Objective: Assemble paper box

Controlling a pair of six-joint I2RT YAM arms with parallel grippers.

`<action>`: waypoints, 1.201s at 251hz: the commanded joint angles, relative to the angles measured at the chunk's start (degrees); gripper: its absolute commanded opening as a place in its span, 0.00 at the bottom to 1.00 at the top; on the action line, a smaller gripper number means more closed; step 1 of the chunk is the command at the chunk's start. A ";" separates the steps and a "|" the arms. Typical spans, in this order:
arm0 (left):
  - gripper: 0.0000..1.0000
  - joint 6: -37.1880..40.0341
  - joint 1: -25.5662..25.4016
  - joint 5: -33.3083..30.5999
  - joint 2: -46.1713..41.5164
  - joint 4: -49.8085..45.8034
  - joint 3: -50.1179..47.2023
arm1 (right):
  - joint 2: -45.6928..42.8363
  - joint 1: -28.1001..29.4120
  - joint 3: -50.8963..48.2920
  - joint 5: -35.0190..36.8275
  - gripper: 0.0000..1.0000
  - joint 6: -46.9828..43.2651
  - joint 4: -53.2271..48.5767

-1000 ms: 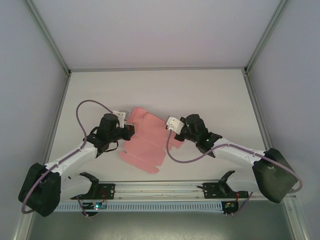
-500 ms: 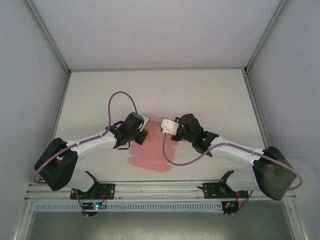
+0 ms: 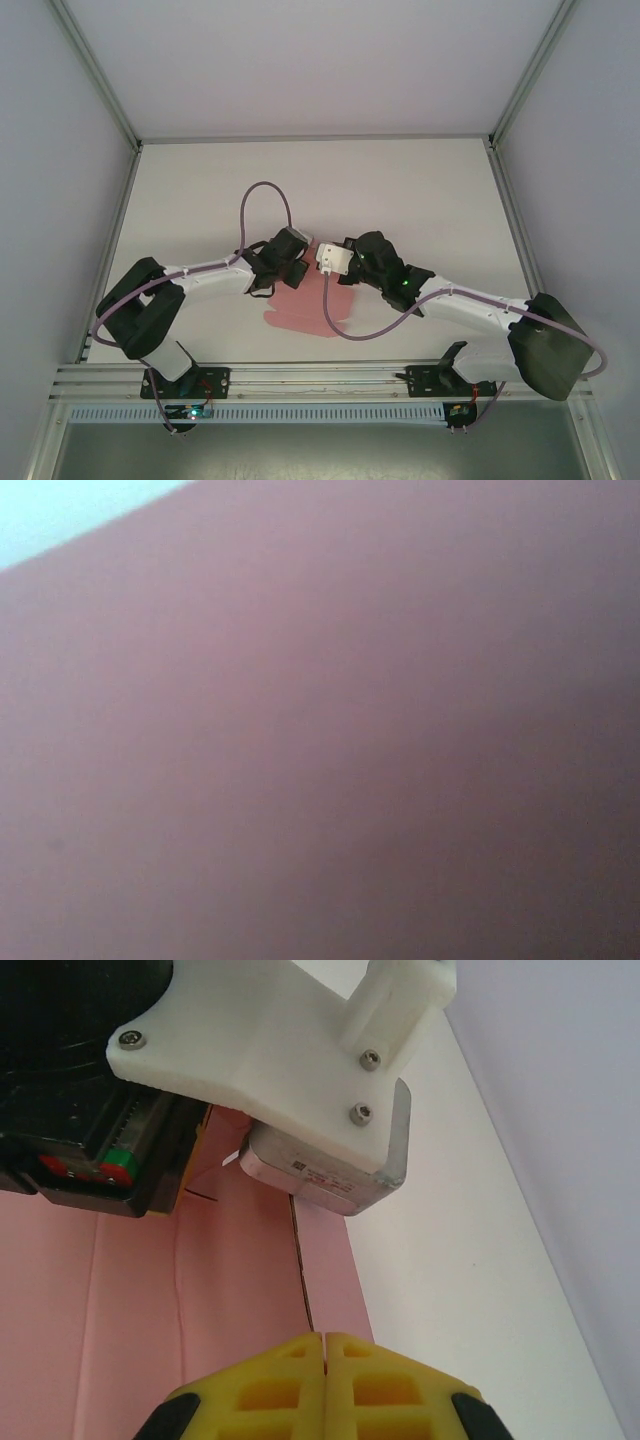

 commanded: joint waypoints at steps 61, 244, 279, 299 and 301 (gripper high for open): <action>0.31 -3.85 -2.03 -5.64 -12.21 3.88 -2.58 | 0.09 0.18 -5.33 7.07 0.00 -1.93 7.98; 1.00 -23.64 12.82 -16.37 -22.20 -15.48 3.24 | 9.30 1.25 -3.55 16.51 0.00 -20.42 22.01; 1.00 -25.89 21.81 -10.30 -19.90 -16.47 3.72 | 13.48 2.62 -5.13 20.03 0.00 -27.97 33.06; 1.00 -26.66 25.72 -8.35 -18.47 -15.31 3.64 | 15.12 3.58 -4.58 21.05 0.00 -30.50 34.29; 1.00 -26.74 26.00 -8.25 -18.30 -15.28 3.69 | 15.33 3.71 -4.52 21.14 0.00 -30.80 34.29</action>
